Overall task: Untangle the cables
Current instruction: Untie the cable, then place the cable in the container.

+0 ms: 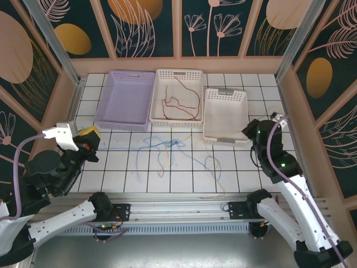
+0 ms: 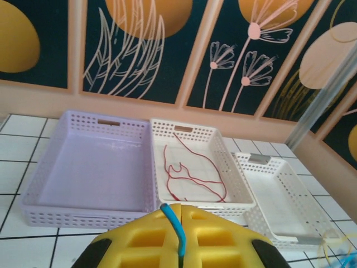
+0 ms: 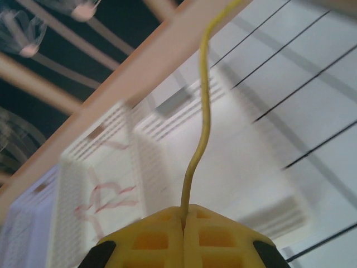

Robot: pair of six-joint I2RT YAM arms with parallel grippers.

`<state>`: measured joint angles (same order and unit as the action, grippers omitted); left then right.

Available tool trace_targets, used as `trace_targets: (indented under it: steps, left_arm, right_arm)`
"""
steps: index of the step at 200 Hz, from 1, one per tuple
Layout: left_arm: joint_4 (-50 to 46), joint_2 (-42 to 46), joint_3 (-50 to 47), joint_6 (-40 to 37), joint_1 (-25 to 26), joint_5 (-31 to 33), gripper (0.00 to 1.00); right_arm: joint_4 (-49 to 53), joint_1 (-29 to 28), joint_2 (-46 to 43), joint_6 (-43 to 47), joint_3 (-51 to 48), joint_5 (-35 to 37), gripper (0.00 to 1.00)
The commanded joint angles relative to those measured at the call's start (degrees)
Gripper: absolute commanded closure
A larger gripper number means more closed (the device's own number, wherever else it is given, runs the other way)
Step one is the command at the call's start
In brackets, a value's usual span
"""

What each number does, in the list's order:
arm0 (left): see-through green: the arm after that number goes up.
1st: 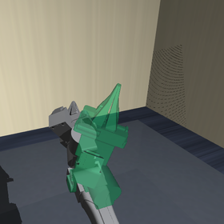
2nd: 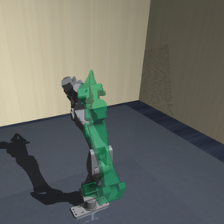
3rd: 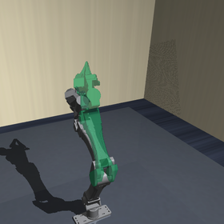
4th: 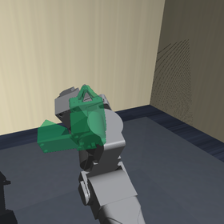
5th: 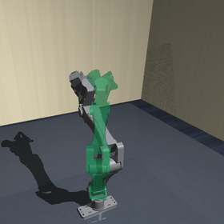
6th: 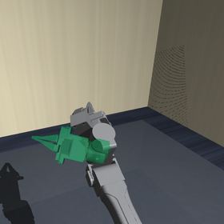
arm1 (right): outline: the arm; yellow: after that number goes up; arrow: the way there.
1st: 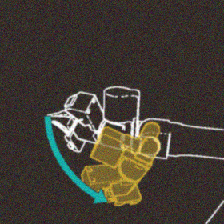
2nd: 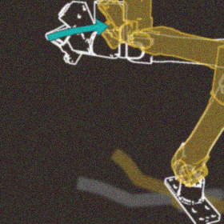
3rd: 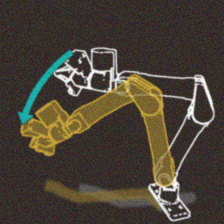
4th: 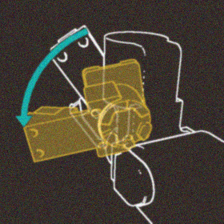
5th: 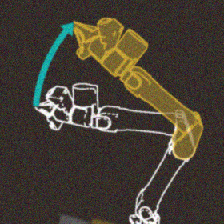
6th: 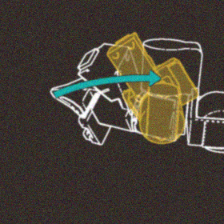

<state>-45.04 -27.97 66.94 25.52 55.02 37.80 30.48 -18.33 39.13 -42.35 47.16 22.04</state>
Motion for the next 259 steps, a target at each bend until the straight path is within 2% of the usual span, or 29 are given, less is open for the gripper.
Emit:
trace_targets:
  steps: [1,24,37,82,105,137,149,184,213,259]
  left_arm:
    - [-0.6,-0.6,-0.9,-2.1,-0.3,3.8,1.00]
    - [-0.6,-1.7,-1.3,-2.1,-0.3,4.8,1.00]
    - [1.2,-1.7,-2.2,-2.5,-0.3,3.6,1.00]
    - [9.9,-4.4,-6.9,-3.2,-0.3,-2.6,1.00]
    - [15.4,-5.3,-9.5,-4.7,-0.3,-7.2,1.00]
    - [20.2,-7.2,-10.9,-6.8,-0.3,-11.7,1.00]
    - [21.6,-7.5,-10.9,-8.0,-0.3,-13.6,1.00]
    - [24.4,-5.6,-15.0,-12.1,-0.3,-16.3,1.00]
    - [25.8,-3.7,-18.2,-15.5,-0.3,-17.8,1.00]
    - [29.9,-1.3,-24.5,-18.5,-0.3,-18.7,1.00]
  right_arm:
    - [7.7,5.0,0.0,4.6,2.1,0.0,1.00]
    - [8.6,10.6,-0.3,6.8,3.1,-3.0,1.00]
    - [6.9,12.4,-1.3,8.0,2.9,-7.6,1.00]
    - [0.9,11.7,-0.7,9.4,5.5,-22.6,1.00]
    - [-1.5,7.1,4.2,9.9,9.0,-25.1,1.00]
    - [-5.7,-7.1,12.2,10.7,14.0,-15.3,1.00]
    - [-6.8,-10.1,16.4,11.5,16.9,-14.8,1.00]
    - [-11.5,-12.7,29.2,13.4,25.9,-20.9,1.00]
    - [-13.4,-14.8,40.1,13.7,35.1,-28.8,1.00]
    - [-11.2,-18.4,60.4,15.1,55.2,-35.0,1.00]
